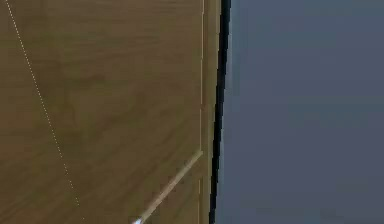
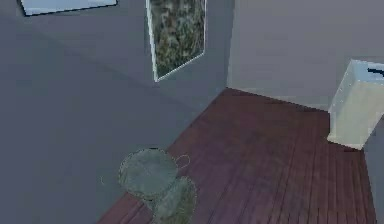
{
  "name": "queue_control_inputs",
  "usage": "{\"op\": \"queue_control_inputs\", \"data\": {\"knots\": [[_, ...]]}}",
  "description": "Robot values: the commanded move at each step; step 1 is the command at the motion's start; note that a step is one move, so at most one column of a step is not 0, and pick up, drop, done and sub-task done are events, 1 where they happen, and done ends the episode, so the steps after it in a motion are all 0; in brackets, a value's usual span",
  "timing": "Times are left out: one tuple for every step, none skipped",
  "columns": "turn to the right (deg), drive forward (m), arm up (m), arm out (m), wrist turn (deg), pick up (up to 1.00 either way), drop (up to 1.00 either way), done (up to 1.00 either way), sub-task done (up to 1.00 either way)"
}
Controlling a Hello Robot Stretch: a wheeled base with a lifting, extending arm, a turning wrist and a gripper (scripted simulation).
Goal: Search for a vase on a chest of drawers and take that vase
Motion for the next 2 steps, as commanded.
{"op": "queue_control_inputs", "data": {"knots": [[-45.0, 0.00, 0.00, 0.00, 0.0, 0.00, 0.00, 0.00, 0.00], [-45.0, 0.00, 0.00, 0.00, 0.0, 0.00, 0.00, 0.00, 0.00]]}}
